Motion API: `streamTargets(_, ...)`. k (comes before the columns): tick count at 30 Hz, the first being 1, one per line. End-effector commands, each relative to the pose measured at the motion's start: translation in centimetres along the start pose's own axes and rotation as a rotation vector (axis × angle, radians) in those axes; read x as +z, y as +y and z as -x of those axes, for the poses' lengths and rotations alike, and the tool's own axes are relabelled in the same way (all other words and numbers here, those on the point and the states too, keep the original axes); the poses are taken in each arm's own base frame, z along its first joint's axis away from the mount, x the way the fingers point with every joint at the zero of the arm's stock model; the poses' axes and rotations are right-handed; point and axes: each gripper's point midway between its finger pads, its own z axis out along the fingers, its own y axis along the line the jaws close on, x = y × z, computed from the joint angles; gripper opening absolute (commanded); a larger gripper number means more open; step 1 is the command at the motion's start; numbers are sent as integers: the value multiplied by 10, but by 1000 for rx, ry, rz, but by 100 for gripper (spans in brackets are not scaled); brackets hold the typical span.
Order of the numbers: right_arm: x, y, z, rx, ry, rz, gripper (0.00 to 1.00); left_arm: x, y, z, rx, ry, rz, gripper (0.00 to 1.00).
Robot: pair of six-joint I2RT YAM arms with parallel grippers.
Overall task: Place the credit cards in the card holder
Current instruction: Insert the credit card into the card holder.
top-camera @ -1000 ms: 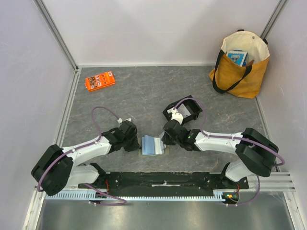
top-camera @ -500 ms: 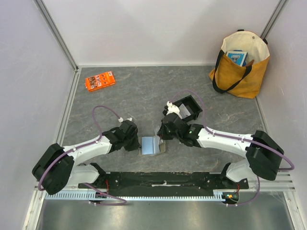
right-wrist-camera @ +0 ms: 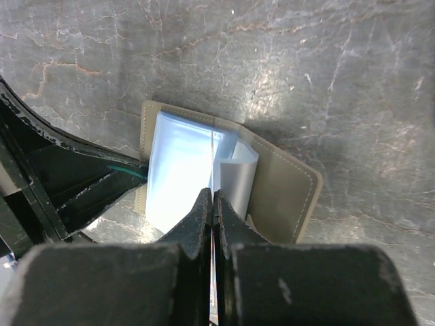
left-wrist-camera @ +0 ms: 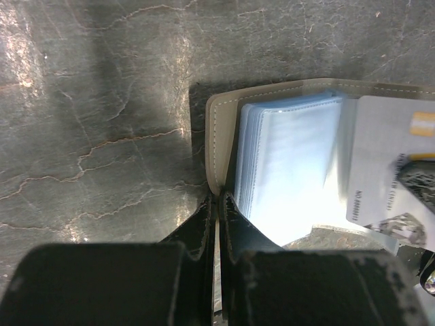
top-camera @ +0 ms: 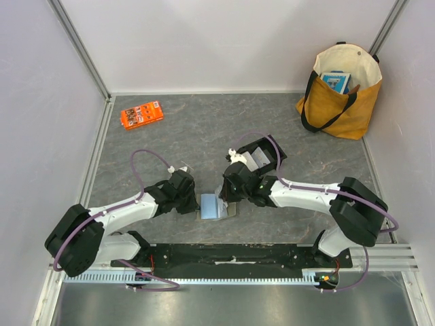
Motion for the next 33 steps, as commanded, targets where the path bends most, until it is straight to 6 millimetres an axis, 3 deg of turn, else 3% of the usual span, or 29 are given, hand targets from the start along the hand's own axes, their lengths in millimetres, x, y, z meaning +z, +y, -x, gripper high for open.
streamTargets(1, 9, 15, -7, 140, -15, 111, 0, 2, 2, -1, 23, 6, 3, 2)
streamTargets(18, 15, -12, -35, 400, -71, 147, 0, 6, 14, -10, 2, 14, 27, 2)
streamTargets(33, 24, 0, -37, 474, -104, 290, 0, 9, 16, -13, 2, 24, 28, 2)
